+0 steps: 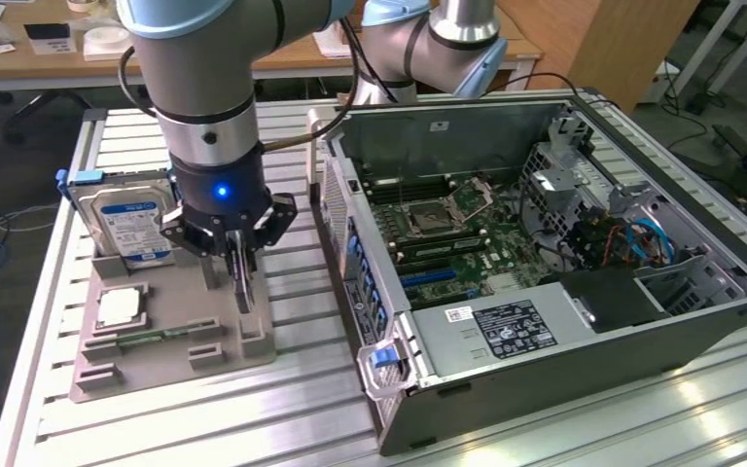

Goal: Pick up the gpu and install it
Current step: 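Pick up the gpu and move the gpu toward the slot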

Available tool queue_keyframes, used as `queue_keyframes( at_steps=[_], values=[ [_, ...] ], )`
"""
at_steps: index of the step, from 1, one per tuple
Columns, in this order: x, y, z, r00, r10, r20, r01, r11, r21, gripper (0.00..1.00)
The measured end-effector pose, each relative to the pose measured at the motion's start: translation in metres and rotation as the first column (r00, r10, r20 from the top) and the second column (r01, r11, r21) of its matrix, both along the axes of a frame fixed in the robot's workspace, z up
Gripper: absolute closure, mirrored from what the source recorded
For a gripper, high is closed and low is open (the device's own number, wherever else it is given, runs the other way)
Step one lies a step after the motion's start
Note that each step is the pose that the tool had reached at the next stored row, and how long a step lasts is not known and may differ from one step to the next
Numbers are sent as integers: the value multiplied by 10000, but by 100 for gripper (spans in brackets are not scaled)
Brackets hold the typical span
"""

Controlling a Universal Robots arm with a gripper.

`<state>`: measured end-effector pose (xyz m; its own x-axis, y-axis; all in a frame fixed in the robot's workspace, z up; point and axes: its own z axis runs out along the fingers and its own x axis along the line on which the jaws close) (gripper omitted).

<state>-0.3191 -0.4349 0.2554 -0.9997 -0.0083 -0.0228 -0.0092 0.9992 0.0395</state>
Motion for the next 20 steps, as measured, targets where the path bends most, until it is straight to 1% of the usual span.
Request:
queue_keyframes(
  at_steps=[2, 3, 5, 8, 12, 14, 17, 20],
  values=[
    [0, 0, 7, 10000, 0, -3, 0, 10000, -2, 72],
    [-1, 1, 10, 10000, -1, -14, 1, 10000, 0, 72],
    [-1, 0, 16, 10000, -1, -51, 1, 10000, 0, 72],
    [0, 0, 19, 9999, 0, -125, 0, 10000, -1, 72],
    [0, 0, 21, 9999, 0, -127, 0, 10000, -1, 72],
    [0, 1, 44, 9999, 0, -127, 0, 10000, -1, 72],
    [0, 0, 108, 9999, 0, -126, 0, 10000, 0, 72],
    [0, 0, 193, 9999, 0, -126, 0, 10000, 0, 72]
  ],
)
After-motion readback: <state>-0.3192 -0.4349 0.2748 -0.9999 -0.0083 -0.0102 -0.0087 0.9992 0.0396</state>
